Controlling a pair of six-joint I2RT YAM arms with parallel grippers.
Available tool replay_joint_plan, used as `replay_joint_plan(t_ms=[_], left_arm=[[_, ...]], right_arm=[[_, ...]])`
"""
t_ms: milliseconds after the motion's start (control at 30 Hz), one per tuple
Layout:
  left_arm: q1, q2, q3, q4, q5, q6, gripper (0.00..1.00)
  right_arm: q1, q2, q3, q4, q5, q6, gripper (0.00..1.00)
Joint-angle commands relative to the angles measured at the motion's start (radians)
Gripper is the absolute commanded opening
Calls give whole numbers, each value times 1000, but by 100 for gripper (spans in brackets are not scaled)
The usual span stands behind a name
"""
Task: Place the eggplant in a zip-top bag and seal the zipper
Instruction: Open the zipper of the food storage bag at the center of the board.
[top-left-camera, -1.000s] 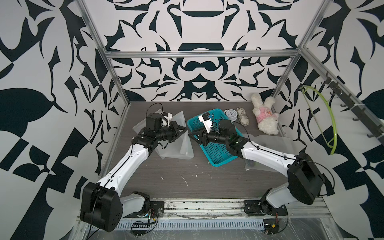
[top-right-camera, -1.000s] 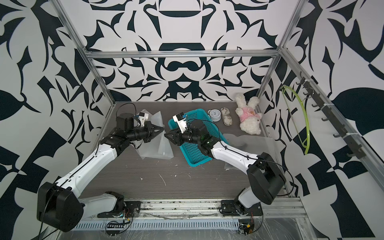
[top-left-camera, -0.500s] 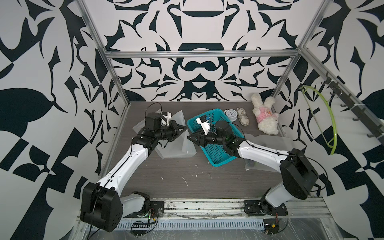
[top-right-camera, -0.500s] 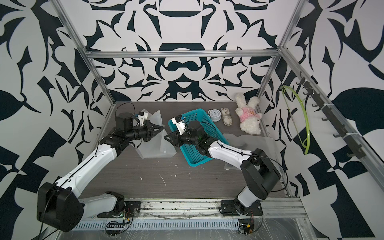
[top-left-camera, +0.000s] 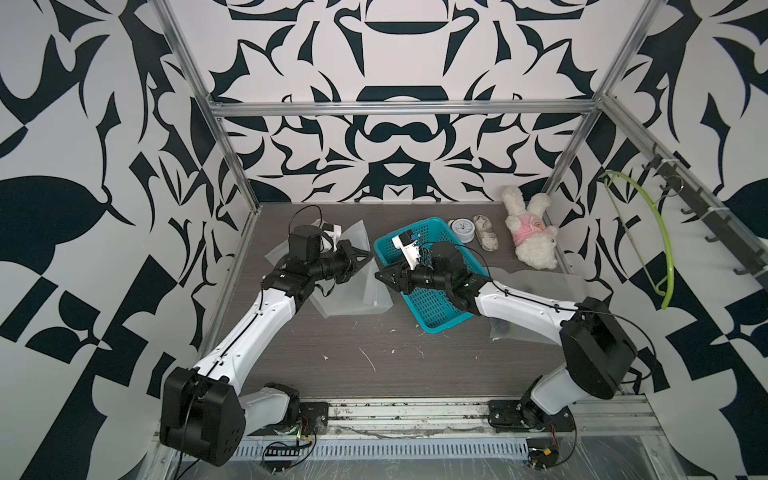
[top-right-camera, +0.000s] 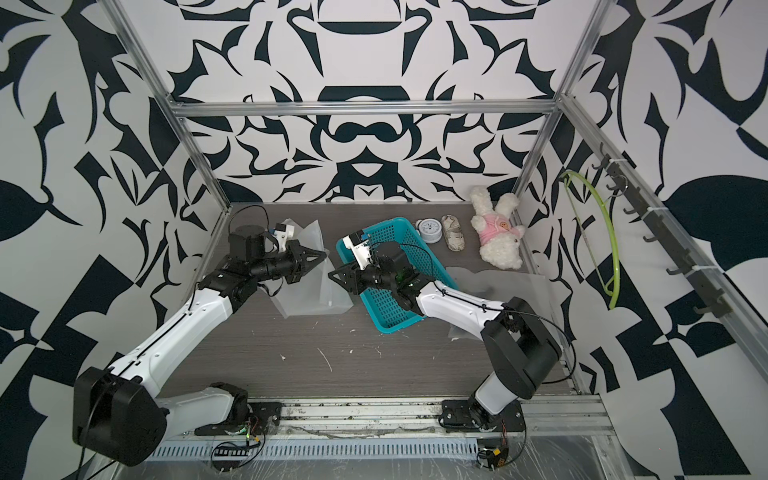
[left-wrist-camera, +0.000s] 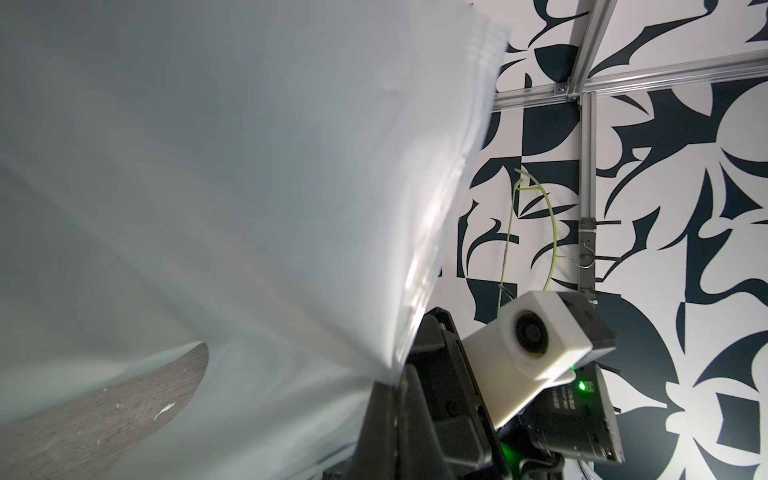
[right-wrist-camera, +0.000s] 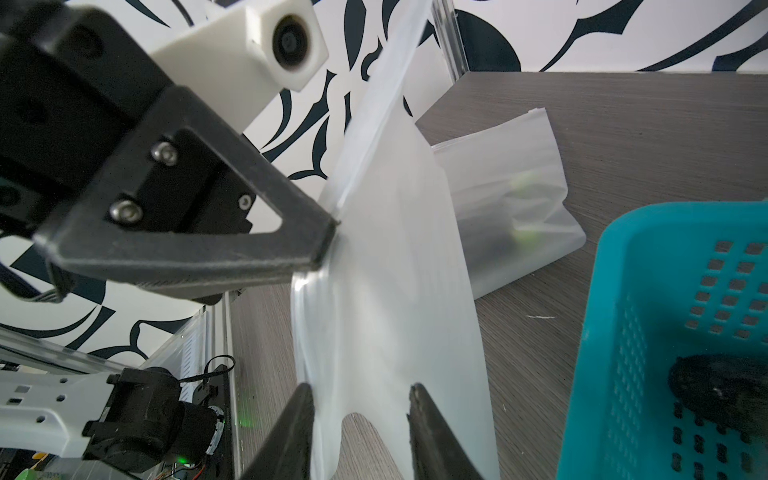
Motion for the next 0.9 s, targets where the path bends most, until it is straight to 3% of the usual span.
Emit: replay_joint_plan(t_ms=[0,167,500,733,800,867], left_arm=[[3,-25,-18,22,-3,-23,0],[3,-25,-23,21,-11,-33,0],[3,-34,-23,24,-34,-56,1],[3,-53,-32,17,-43,-58,5],[3,-54,-31,7,-42,-45,12],[5,-58,-20,-18,-40,-12,32]], right_arm=[[10,1,60,11,28,-14,36],[20,24,100,-19,38,-20,22],[37,63,148,-57,66,-34,20],[39,58,144,-75,95,-44,5],[39,51,149,-85,101,-46,0],[38,42,159,-119,121,-57,0]])
